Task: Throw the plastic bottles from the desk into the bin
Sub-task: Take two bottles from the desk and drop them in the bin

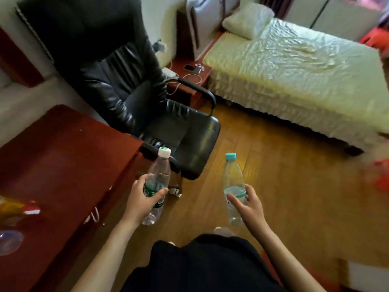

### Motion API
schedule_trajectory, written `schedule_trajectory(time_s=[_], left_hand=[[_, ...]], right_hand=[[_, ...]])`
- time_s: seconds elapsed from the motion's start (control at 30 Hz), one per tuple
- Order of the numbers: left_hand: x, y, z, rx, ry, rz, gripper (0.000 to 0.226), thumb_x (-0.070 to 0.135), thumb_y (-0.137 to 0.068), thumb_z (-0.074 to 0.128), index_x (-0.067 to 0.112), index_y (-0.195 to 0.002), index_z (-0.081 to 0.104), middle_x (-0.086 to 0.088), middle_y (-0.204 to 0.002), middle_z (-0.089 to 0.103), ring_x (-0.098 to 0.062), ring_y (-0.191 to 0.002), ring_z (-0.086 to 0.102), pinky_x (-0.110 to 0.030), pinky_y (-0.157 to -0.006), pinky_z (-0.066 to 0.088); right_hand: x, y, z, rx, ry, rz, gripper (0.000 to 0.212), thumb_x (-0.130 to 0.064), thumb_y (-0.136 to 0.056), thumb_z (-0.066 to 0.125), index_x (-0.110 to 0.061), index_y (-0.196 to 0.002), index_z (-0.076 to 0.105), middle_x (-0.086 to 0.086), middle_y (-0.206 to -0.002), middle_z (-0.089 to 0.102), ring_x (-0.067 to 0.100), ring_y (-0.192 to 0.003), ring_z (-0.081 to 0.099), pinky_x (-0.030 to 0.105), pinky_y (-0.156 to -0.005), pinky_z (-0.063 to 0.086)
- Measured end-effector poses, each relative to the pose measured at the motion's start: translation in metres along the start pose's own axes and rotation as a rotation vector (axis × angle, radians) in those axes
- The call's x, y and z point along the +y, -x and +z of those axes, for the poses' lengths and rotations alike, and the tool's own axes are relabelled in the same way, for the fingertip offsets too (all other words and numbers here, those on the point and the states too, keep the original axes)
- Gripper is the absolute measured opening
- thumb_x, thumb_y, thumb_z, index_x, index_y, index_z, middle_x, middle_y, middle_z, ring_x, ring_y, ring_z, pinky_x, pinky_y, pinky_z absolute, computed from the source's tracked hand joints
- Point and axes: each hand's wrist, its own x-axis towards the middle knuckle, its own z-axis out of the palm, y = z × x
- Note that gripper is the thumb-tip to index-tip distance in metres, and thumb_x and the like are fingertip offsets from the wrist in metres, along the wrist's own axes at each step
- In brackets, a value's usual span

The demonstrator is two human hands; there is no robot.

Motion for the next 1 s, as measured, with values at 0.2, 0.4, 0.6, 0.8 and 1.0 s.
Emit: schedule_trajectory(time_s=[0.2, 0.4, 0.6, 0.8, 1.0], left_hand=[[0.058, -0.029, 0.109, -0.250, -0.128, 0.089, 0.049, 0.033, -0.077, 0.077, 0.032, -0.116, 0.047, 0.002, -0.118, 0.044, -0.014, -0.103, 0.048, -0.023, -0.079, 0.042], [0.113, -0.033, 0.246, -0.449, -0.217, 0.140, 0.055, 0.040, -0.074, 0.078, 0.028, -0.120, 0.050, 0.002, -0.119, 0.046, -0.015, -0.105, 0.050, -0.033, -0.088, 0.044], [0.174, -0.043, 0.359, -0.611, -0.302, 0.243, 0.060, 0.040, -0.072, 0.080, 0.024, -0.122, 0.051, 0.001, -0.113, 0.049, -0.014, -0.102, 0.054, -0.026, -0.085, 0.043], [0.222, -0.076, 0.432, -0.659, -0.396, 0.314, 0.062, 0.042, -0.070, 0.081, 0.022, -0.122, 0.053, 0.000, -0.112, 0.052, -0.015, -0.101, 0.056, -0.028, -0.086, 0.046], [0.265, -0.139, 0.515, -0.686, -0.428, 0.328, 0.060, 0.038, -0.072, 0.080, 0.019, -0.122, 0.053, -0.003, -0.112, 0.052, -0.019, -0.100, 0.057, -0.032, -0.085, 0.048]], right_hand=[[0.054, 0.027, -0.098, 0.250, -0.097, 0.139, 0.060, -0.044, -0.070, 0.078, -0.018, -0.119, 0.055, 0.002, -0.104, 0.072, 0.010, -0.090, 0.072, 0.028, -0.078, 0.060], [0.109, 0.039, -0.198, 0.438, -0.165, 0.248, 0.069, -0.061, -0.061, 0.078, -0.023, -0.115, 0.057, 0.000, -0.102, 0.073, 0.009, -0.092, 0.071, 0.038, -0.084, 0.059], [0.136, 0.030, -0.283, 0.621, -0.190, 0.296, 0.042, -0.032, -0.077, 0.080, -0.021, -0.112, 0.058, 0.000, -0.100, 0.072, 0.010, -0.091, 0.070, 0.021, -0.077, 0.056], [0.146, -0.011, -0.351, 0.730, -0.270, 0.311, 0.045, -0.028, -0.080, 0.078, -0.015, -0.117, 0.056, 0.001, -0.103, 0.070, 0.004, -0.088, 0.069, 0.018, -0.072, 0.055], [0.165, -0.079, -0.418, 0.814, -0.363, 0.351, 0.045, -0.027, -0.081, 0.077, -0.014, -0.119, 0.055, 0.006, -0.106, 0.069, 0.014, -0.095, 0.069, 0.032, -0.082, 0.058]])
